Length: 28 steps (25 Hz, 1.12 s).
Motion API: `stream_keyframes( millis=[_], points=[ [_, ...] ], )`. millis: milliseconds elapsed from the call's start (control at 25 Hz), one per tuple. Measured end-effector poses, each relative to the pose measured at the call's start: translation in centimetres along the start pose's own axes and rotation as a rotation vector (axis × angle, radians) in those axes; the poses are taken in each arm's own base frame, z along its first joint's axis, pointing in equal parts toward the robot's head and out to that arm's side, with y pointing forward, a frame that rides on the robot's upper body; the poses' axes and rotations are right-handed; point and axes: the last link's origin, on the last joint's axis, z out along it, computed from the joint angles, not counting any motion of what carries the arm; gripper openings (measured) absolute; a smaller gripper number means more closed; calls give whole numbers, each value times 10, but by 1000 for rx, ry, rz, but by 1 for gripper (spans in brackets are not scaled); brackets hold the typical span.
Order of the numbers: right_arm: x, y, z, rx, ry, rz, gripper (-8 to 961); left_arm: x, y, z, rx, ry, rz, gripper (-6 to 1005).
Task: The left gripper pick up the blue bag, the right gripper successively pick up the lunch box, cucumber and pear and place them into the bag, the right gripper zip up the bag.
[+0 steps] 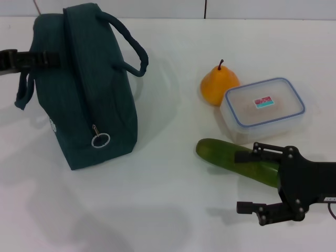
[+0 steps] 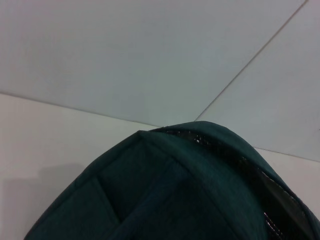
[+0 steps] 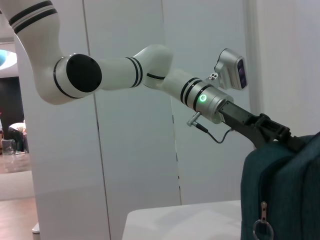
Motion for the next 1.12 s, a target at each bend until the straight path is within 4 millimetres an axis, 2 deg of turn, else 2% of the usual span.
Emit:
stream_keyframes(
  millis=[320,520,840,1040,1120],
  points=[
    [1,0,0,7,4,2,869,-4,7,11,-18,-61,20,734],
    [1,0,-2,18,2,4,869,-6,9,14,-30,-68,13,503],
    [-1,-6,-17,105,-22,2,869,-13,19,22,-91,-82,-35,288],
    [-2,-9,-31,169,-37,1,869,-15,28,22,-153,-79,-55,107],
    [-2,-10,-37,199,-41,1,869,-16,33,24,-186,-80,-63,89]
  ],
)
